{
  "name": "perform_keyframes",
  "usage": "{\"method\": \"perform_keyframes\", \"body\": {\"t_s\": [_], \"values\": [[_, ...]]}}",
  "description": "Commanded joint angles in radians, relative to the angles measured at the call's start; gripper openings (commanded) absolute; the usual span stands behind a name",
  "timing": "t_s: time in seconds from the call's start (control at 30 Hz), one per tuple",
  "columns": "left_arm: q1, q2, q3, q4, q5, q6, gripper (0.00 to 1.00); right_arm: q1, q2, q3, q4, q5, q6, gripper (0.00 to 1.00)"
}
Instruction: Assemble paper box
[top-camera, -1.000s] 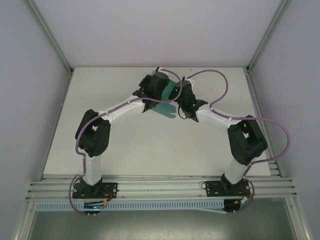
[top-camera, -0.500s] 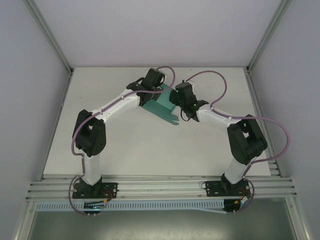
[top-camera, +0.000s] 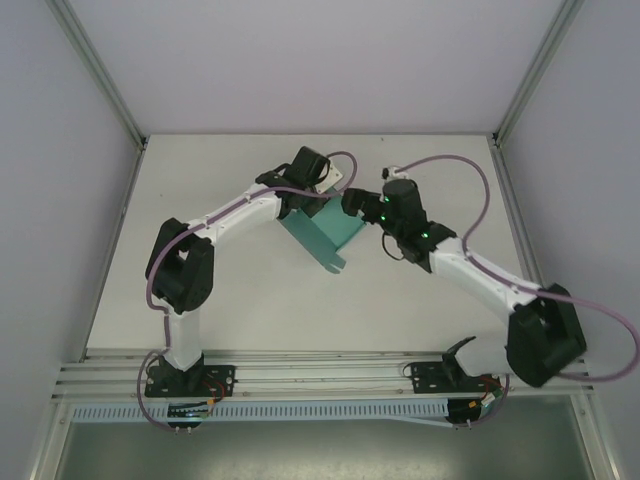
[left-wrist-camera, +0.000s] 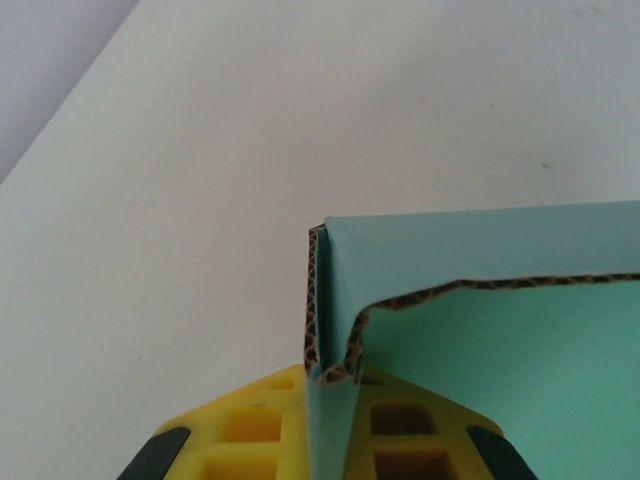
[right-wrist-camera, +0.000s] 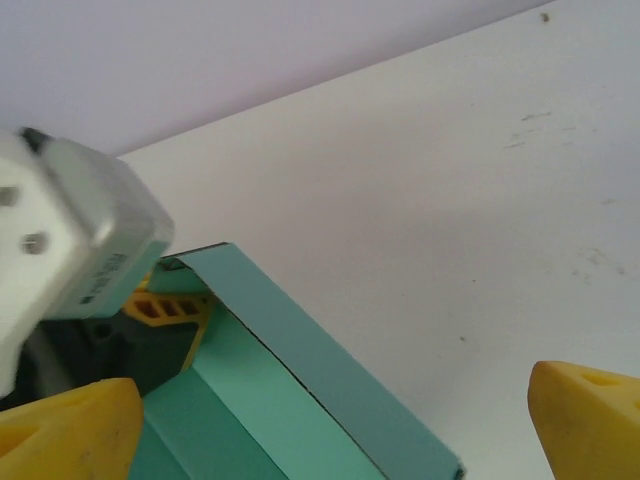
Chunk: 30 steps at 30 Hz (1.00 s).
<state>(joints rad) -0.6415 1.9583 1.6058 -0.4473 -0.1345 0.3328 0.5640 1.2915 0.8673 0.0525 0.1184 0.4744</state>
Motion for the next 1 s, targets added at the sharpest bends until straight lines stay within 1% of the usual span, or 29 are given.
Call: {"method": "perform_keyframes", "body": {"t_s": [0.0, 0.03, 0.07, 0.13, 0.2, 0.3, 0.4, 0.5, 0.53, 0.57, 0.6, 0.63, 0.67, 0.7, 0.77, 0.83, 0.87, 0.9, 0.97], "values": [[-0.003, 0.014, -0.03, -0.051, 0.208, 0.189, 0.0, -0.065, -0.126, -0.086, -0.012, 0.028, -0.02, 0.99], [-0.003, 0.005, -0.043, -0.072, 0.289, 0.243, 0.0, -0.1, -0.162, -0.114, -0.033, 0.027, -0.005, 0.99], [-0.003, 0.002, -0.053, -0.085, 0.336, 0.28, 0.0, -0.134, -0.192, -0.136, -0.054, 0.026, 0.015, 0.99], [-0.003, 0.018, -0.038, -0.149, 0.385, 0.351, 0.0, -0.2, -0.252, -0.18, -0.095, 0.01, 0.05, 0.99], [-0.004, 0.067, 0.015, -0.239, 0.389, 0.39, 0.0, -0.24, -0.307, -0.217, -0.121, 0.009, 0.061, 0.99], [-0.015, 0.156, 0.097, -0.362, 0.382, 0.432, 0.0, -0.259, -0.365, -0.242, -0.168, 0.041, 0.056, 0.99], [-0.031, 0.212, 0.124, -0.378, 0.294, 0.457, 0.0, -0.269, -0.4, -0.253, -0.221, 0.08, 0.055, 0.99], [-0.036, 0.245, 0.146, -0.38, 0.253, 0.465, 0.0, -0.277, -0.421, -0.266, -0.247, 0.096, 0.059, 0.99], [-0.037, 0.252, 0.154, -0.381, 0.251, 0.462, 0.07, -0.28, -0.425, -0.27, -0.254, 0.095, 0.062, 0.99], [-0.038, 0.255, 0.162, -0.381, 0.248, 0.459, 0.16, -0.282, -0.427, -0.272, -0.257, 0.095, 0.062, 0.99], [-0.038, 0.255, 0.167, -0.373, 0.249, 0.454, 0.29, -0.283, -0.429, -0.274, -0.262, 0.094, 0.064, 0.99], [-0.038, 0.253, 0.17, -0.369, 0.251, 0.454, 0.38, -0.285, -0.43, -0.275, -0.263, 0.094, 0.064, 0.99], [-0.04, 0.251, 0.178, -0.373, 0.255, 0.456, 0.49, -0.286, -0.431, -0.277, -0.262, 0.093, 0.064, 0.99], [-0.04, 0.244, 0.189, -0.376, 0.264, 0.453, 0.57, -0.287, -0.429, -0.278, -0.26, 0.088, 0.064, 0.99], [-0.04, 0.224, 0.21, -0.381, 0.293, 0.448, 0.64, -0.288, -0.426, -0.277, -0.247, 0.056, 0.043, 0.99], [-0.04, 0.192, 0.224, -0.386, 0.345, 0.442, 0.66, -0.288, -0.42, -0.27, -0.235, 0.017, 0.005, 0.99], [-0.039, 0.172, 0.226, -0.382, 0.371, 0.44, 0.73, -0.288, -0.416, -0.268, -0.229, 0.007, -0.016, 0.99], [-0.04, 0.146, 0.217, -0.364, 0.391, 0.434, 0.98, -0.289, -0.412, -0.267, -0.215, -0.017, -0.036, 0.99], [-0.04, 0.096, 0.191, -0.304, 0.399, 0.408, 0.98, -0.289, -0.409, -0.275, -0.178, -0.034, -0.063, 0.99]]}}
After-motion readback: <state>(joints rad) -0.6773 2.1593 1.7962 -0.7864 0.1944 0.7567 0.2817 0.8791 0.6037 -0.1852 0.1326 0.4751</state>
